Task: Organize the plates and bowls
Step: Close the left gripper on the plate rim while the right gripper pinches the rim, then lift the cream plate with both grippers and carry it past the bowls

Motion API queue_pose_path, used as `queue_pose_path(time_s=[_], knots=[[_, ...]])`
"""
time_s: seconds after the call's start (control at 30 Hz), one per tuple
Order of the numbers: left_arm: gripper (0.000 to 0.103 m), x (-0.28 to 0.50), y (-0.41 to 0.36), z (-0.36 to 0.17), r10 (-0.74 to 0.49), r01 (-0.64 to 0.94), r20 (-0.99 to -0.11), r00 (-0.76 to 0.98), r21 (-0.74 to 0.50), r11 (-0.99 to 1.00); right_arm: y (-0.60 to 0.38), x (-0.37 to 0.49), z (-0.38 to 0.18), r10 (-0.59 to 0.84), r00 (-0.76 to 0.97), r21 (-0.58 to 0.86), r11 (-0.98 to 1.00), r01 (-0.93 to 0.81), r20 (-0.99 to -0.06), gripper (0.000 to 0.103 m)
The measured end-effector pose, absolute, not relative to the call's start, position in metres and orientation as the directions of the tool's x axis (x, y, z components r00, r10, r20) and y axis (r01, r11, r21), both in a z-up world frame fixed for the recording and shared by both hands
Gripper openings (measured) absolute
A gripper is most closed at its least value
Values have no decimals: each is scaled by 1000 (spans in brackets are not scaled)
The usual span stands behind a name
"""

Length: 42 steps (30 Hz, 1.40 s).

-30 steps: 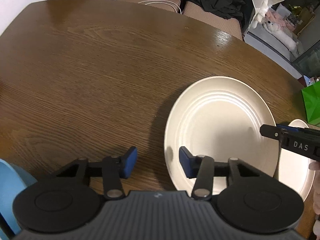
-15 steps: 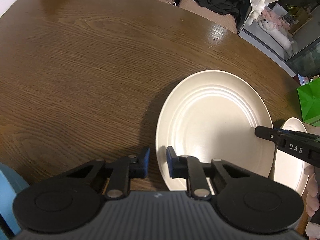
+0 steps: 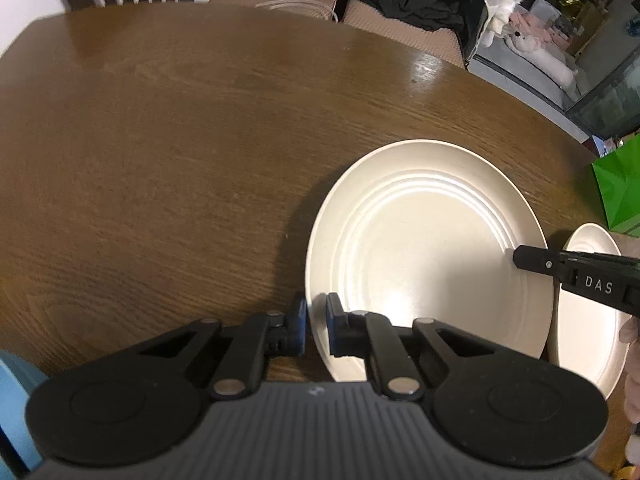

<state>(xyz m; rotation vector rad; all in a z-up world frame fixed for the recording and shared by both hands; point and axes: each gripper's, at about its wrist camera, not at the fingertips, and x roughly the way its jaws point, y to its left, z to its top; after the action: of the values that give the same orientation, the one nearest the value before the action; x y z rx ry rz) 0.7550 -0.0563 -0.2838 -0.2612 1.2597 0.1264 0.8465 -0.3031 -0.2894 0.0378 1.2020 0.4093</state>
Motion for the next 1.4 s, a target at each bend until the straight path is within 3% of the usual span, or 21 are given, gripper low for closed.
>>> queue_pose_path(time_s=[0.73, 1.4], knots=[[11, 756, -57, -272, -32, -227, -945, 326, -111, 968, -303, 838, -280, 327, 326, 238, 929, -284, -887, 12], [11, 728, -63, -218, -23, -192, -917, 398, -108, 975, -312, 814, -228, 323, 388, 230, 936, -266, -863, 12]])
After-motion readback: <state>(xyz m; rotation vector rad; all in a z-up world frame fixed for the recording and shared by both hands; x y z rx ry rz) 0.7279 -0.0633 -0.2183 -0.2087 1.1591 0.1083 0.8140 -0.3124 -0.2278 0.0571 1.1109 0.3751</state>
